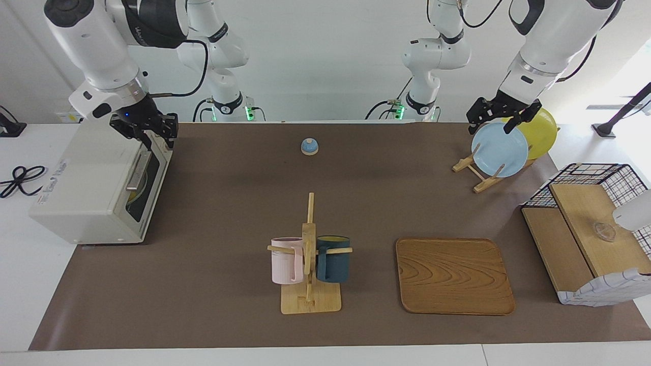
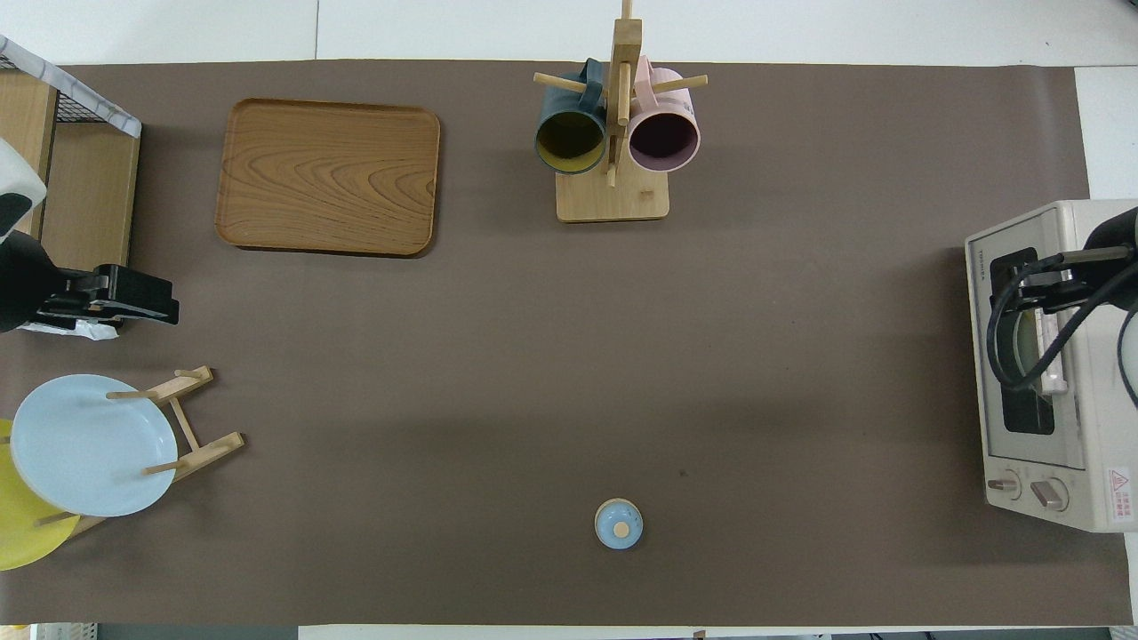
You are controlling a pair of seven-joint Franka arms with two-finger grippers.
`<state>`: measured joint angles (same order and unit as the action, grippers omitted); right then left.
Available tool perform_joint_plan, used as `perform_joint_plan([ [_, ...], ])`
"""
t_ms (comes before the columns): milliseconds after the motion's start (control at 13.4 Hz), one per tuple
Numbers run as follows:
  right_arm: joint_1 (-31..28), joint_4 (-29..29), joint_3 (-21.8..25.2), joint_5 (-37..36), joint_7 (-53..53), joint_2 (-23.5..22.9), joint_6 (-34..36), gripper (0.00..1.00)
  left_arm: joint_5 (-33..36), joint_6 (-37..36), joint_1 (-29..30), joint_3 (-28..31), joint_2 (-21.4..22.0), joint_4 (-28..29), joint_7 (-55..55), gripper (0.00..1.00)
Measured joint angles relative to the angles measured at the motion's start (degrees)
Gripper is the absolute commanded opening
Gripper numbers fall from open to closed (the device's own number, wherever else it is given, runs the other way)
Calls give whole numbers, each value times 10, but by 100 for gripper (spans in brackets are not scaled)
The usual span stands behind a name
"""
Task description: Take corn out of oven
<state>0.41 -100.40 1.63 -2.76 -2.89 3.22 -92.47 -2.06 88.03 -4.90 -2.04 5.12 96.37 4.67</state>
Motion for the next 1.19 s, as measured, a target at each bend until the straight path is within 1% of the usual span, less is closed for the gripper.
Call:
perform_joint_plan([
  [75,-1,-29,1,-11,0,10,-24,0,0,0,0,0,0,0,0,100],
  [224,-3,-77,3,-60,0,26,-64,0,0,0,0,0,0,0,0,100],
  [373,-11,-112,4,-102,0,35,-90,0,0,0,0,0,0,0,0,100],
  [746,-57,-169,4,-121,-2,36,-148,0,0,0,0,0,0,0,0,100],
  [1194,-64,-190,4,-121,-2,35,-168,0,0,0,0,0,0,0,0,100],
])
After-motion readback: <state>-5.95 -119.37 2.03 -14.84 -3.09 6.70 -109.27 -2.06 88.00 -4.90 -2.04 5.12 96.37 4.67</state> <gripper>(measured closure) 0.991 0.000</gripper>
